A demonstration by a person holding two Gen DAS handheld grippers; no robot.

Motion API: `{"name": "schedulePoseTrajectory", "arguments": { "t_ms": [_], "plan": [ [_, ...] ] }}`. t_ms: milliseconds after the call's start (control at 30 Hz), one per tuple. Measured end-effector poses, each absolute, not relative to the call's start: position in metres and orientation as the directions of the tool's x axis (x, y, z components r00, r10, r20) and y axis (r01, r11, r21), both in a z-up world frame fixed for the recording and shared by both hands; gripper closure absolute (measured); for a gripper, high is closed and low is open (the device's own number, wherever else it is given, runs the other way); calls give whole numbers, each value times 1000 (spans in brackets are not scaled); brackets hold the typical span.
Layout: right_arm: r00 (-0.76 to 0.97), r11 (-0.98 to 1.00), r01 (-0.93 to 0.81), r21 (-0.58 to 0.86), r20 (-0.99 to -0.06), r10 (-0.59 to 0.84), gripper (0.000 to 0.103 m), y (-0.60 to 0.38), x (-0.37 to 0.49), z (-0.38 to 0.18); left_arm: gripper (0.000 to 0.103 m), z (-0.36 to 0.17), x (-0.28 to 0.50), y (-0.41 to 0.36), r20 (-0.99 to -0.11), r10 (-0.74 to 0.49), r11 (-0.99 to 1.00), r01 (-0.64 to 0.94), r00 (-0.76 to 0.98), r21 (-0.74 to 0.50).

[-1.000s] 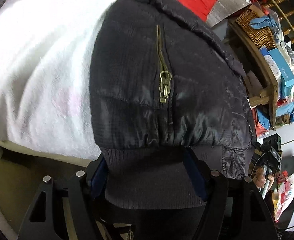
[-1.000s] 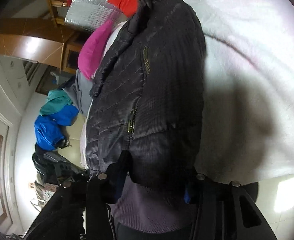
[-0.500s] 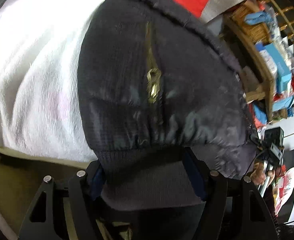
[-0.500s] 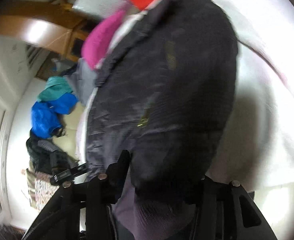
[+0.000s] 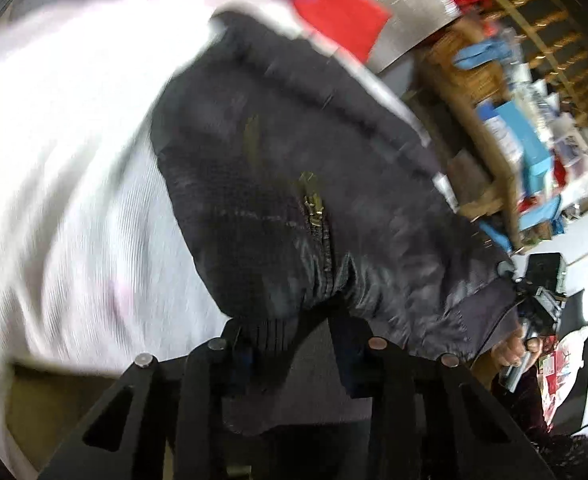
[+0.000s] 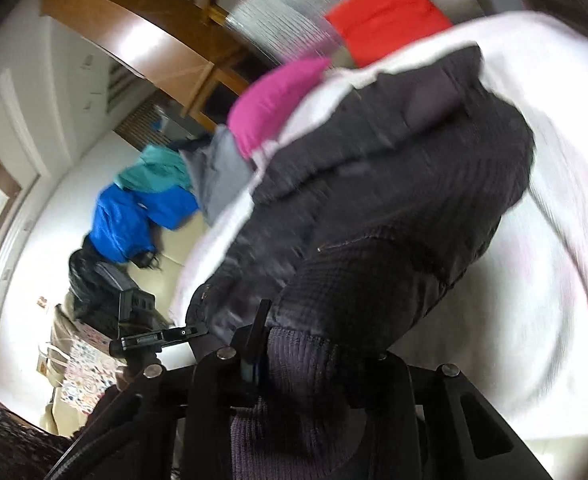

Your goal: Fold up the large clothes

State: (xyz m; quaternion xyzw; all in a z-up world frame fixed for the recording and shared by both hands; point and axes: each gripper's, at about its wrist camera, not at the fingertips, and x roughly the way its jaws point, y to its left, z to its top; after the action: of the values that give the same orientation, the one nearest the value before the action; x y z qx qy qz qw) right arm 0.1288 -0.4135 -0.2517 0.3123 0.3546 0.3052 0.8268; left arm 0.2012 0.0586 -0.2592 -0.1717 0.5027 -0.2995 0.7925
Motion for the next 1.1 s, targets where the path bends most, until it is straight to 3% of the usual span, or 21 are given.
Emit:
{"name": "schedulePoseTrajectory", "arguments": {
  "t_ms": [300, 567, 833, 1100],
  "plan": [
    [689, 564, -303, 768, -232, 686, 74, -446, 184, -211, 76, -166, 288, 34, -644, -623, 781, 407, 444, -474],
    [778, 602, -253, 758, -210, 592, 74, -463, 302, -175, 82, -131, 424, 1, -625, -580, 814, 338, 522, -473],
    [827, 630, -94, 771, -291, 481, 74, -485, 443, -197, 89, -170, 563, -24, -687, -462, 880, 192, 561, -434],
    [802, 604, 50, 795, -393, 450, 74, -497, 545, -256, 90, -239, 644, -54, -742, -363, 920, 94, 563, -380]
  ]
}}
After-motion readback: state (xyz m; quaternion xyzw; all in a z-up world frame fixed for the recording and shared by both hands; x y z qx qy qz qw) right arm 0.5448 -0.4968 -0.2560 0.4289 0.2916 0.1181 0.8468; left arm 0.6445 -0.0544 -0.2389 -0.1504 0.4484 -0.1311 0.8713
